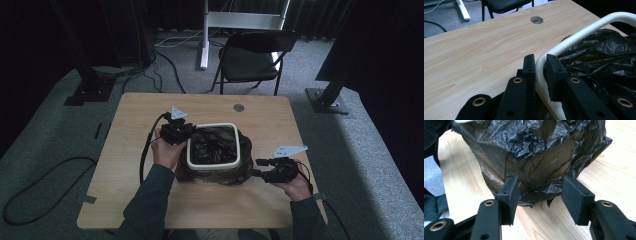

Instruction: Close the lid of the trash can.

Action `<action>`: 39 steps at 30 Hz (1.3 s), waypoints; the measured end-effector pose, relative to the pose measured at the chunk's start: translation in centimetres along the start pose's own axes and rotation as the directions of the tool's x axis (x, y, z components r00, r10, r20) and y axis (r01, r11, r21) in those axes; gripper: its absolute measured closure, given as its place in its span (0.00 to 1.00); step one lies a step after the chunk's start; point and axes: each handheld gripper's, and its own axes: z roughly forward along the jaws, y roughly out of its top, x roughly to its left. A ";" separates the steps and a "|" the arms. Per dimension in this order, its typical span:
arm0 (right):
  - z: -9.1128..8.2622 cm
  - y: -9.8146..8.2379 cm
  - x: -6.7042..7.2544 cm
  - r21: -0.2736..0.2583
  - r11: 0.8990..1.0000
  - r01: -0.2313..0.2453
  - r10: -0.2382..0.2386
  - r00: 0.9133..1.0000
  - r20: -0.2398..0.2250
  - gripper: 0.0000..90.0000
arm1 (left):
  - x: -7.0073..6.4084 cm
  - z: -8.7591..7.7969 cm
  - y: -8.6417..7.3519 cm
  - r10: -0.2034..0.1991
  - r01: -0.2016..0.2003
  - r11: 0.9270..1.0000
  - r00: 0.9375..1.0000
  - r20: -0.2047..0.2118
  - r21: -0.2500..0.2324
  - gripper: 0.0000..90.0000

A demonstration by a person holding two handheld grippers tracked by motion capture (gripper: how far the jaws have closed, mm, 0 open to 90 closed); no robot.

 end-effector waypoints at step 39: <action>0.1 0.6 0.2 -0.011 1.000 0.012 -0.012 1.000 -0.007 0.52 | -1.1 0.9 -0.5 0.027 -0.026 0.999 0.998 -0.062 0.019 0.88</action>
